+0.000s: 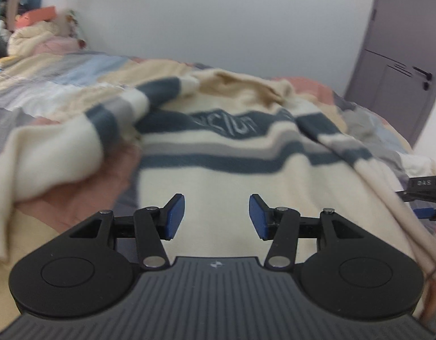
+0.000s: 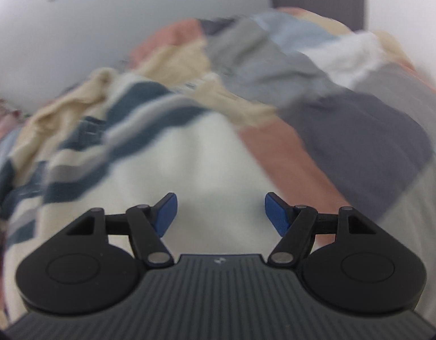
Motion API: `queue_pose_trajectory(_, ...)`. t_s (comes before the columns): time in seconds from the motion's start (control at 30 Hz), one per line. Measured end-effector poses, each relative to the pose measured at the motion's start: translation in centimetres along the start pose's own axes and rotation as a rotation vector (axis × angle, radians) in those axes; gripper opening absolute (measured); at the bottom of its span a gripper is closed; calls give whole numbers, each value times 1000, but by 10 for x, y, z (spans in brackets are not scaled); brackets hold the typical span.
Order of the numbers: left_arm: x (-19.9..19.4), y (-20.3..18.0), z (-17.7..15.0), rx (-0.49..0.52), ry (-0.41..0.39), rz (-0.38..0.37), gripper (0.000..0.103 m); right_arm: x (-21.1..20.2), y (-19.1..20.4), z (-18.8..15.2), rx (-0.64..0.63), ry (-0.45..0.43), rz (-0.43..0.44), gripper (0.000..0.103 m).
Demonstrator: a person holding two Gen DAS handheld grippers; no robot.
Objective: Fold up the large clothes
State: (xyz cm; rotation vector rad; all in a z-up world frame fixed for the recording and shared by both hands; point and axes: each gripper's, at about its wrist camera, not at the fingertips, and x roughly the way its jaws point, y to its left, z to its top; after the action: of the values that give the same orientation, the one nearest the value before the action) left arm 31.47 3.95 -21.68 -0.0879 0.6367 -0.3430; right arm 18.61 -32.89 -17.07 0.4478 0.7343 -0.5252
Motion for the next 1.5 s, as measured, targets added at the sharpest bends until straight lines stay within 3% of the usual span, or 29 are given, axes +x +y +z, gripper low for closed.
queue_pose_trajectory(0.07, 3, -1, -2, 26, 3, 18, 56, 3, -9, -3, 45, 18, -22, 74)
queue_pose_trajectory(0.1, 5, 3, -1, 27, 2, 29, 56, 5, -12, -4, 58, 23, -36, 82)
queue_pose_trajectory(0.37, 18, 42, 3, -145, 52, 5, 56, 24, -23, -10, 167, 104, -36, 84)
queue_pose_trajectory(0.5, 15, 42, 7, -81, 15, 78, 56, 21, -13, -4, 100, 102, -6, 49)
queue_pose_trajectory(0.57, 16, 45, 7, -91, 21, 81, 56, 15, -13, 2, 98, 82, 1, 28)
queue_pose_trajectory(0.63, 18, 51, 6, -126, 34, 62, 56, 7, -12, 11, 95, 41, -8, 17)
queue_pose_trajectory(0.77, 18, 51, 6, -140, 32, 59, 56, -4, -12, 38, 65, -40, -53, 15)
queue_pose_trajectory(0.97, 25, 48, 5, -117, 37, 66, 56, -10, -14, 112, -23, -183, -137, 14)
queue_pose_trajectory(1.17, 34, 51, 5, -120, 41, 80, 56, 14, 3, 173, -172, -336, -222, 15)
queue_pose_trajectory(1.3, 39, 60, 5, -165, 44, 82, 56, 52, -1, 196, -140, -319, -263, 15)
queue_pose_trajectory(1.5, 47, 65, -1, -163, 62, 115, 56, 115, -18, 190, -171, -281, -360, 15)
